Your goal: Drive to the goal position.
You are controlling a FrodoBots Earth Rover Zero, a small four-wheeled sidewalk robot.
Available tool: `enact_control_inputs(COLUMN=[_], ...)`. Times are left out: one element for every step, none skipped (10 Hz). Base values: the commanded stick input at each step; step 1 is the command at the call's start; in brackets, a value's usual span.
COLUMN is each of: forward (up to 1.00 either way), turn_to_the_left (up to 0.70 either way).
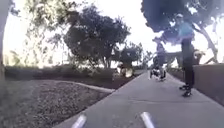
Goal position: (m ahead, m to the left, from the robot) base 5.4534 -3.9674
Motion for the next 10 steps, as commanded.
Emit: enact_control_inputs(forward=[0.98,0.98,0.98,0.98,0.98,0.98,0.98,0.98,0.98,0.98], turn_to_the_left=[-0.39,-0.39,-0.39,-0.39,-0.39,-0.34,-0.19,-0.01,0.00,0.00])
